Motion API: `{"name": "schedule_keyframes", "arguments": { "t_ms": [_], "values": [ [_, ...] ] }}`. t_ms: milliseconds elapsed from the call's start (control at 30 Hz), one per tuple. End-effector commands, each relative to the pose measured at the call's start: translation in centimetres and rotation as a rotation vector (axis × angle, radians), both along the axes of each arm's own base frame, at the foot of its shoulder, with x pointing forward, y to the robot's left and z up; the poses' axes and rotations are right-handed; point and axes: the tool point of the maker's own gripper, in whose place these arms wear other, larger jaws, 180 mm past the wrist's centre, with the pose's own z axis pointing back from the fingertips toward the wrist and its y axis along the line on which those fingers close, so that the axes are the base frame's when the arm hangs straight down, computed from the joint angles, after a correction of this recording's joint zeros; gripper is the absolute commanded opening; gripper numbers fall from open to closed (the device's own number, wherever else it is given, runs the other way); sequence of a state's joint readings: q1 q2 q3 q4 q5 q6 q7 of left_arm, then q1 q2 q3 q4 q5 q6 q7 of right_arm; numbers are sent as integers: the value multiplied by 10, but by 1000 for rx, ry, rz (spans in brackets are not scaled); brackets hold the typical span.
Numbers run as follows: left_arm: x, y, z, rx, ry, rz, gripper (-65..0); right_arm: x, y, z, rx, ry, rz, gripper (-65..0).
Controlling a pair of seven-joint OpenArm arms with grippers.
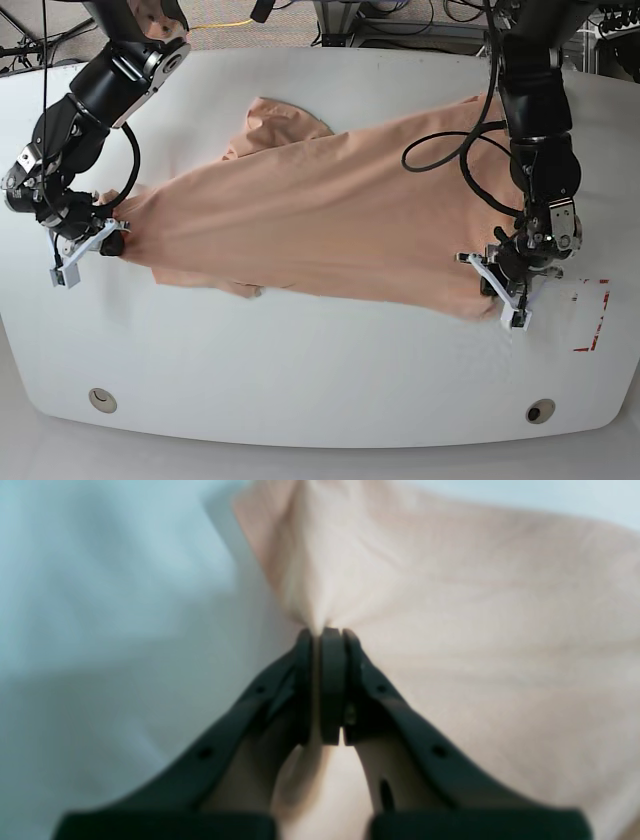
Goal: Fold the T-shirt properly
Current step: 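Lift the shirt with both grippers and drag it flat across the table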
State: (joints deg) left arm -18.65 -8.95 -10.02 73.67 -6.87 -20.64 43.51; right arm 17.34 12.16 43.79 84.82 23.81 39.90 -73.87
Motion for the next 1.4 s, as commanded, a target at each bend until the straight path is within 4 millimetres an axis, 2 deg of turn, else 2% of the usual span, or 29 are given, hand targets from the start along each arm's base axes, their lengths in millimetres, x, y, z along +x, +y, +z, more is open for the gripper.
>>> {"name": "schedule_keyframes", "arguments": {
  "t_ms": [0, 167, 367, 433, 533, 633, 700, 767, 833, 900, 1000, 1133, 1200, 1300, 1367],
  "values": [
    [17, -1, 63, 31, -172, -17, -650, 17, -16, 35, -51, -87, -5, -650],
    [12, 0, 121, 115, -297, -37, -650, 41, -6, 62, -141, -117, 95, -650],
    [8, -12, 188, 196, -449, -97, -650, 73, -4, 112, -223, -203, 146, -650],
    [7, -13, 217, 224, -508, -90, -650, 87, -3, 140, -278, -243, 177, -650],
    [10, -14, 253, 241, -592, -84, -650, 104, 0, 167, -324, -271, 213, -650],
    [11, -15, 290, 255, -678, -74, -650, 121, -1, 204, -365, -315, 229, -650],
    [12, -7, 314, 288, -712, -55, -650, 127, -8, 227, -397, -338, 224, -650],
    [12, -1, 344, 307, -752, -30, -650, 133, -14, 259, -431, -376, 216, -650],
    [12, 2, 369, 313, -797, -11, -650, 137, -15, 280, -463, -393, 222, -650],
    [8, 10, 401, 307, -865, 25, -650, 140, -20, 314, -511, -415, 218, -650],
    [3, 15, 439, 300, -943, 49, -650, 141, -21, 351, -545, -455, 209, -650],
    [-3, 18, 470, 301, -996, 70, -650, 137, -18, 392, -595, -499, 202, -650],
    [-6, 19, 481, 301, -1015, 73, -650, 134, -23, 390, -614, -469, 195, -650],
    [-7, 20, 482, 316, -1016, 74, -650, 133, -24, 389, -618, -458, 195, -650],
    [-3, 20, 468, 316, -983, 68, -650, 133, -25, 389, -615, -459, 192, -650]
  ]
}}
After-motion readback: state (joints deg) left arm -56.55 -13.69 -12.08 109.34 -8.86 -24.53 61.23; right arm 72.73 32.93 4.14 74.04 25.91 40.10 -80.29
